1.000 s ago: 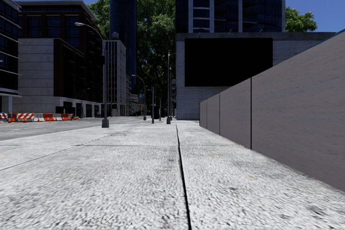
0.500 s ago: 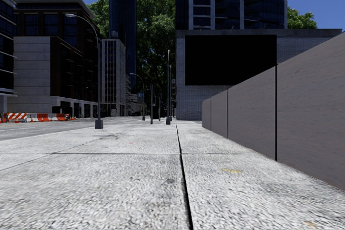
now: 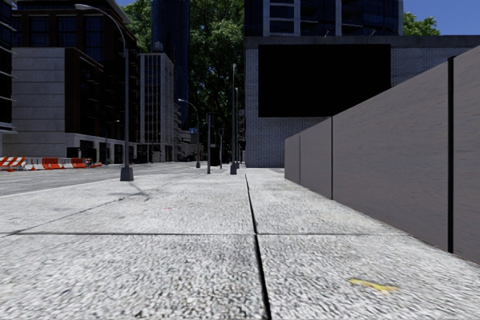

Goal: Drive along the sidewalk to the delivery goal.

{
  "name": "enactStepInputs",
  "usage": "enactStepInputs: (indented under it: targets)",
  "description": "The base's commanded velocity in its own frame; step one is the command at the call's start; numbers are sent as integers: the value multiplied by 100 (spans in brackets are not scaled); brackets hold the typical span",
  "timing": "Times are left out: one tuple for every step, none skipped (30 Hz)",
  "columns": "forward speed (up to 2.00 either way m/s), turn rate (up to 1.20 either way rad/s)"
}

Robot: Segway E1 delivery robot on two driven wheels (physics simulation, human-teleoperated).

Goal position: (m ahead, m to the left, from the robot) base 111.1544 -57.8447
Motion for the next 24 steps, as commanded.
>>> enactStepInputs:
  targets:
    - [200, -23]
    - [200, -23]
    - [200, -20]
    - [200, -4]
    - [200, 0]
    - [200, 0]
    - [200, 0]
    - [200, 0]
    - [200, 0]
    - [200, 0]
    - [200, 0]
    - [200, 0]
    - [200, 0]
    - [200, 0]
    - [200, 0]
    - [200, -4]
    - [200, -16]
    - [200, -16]
    - [200, -23]
    - [200, -25]
    - [200, -25]
    - [200, -25]
    - [200, -25]
    - [200, -13]
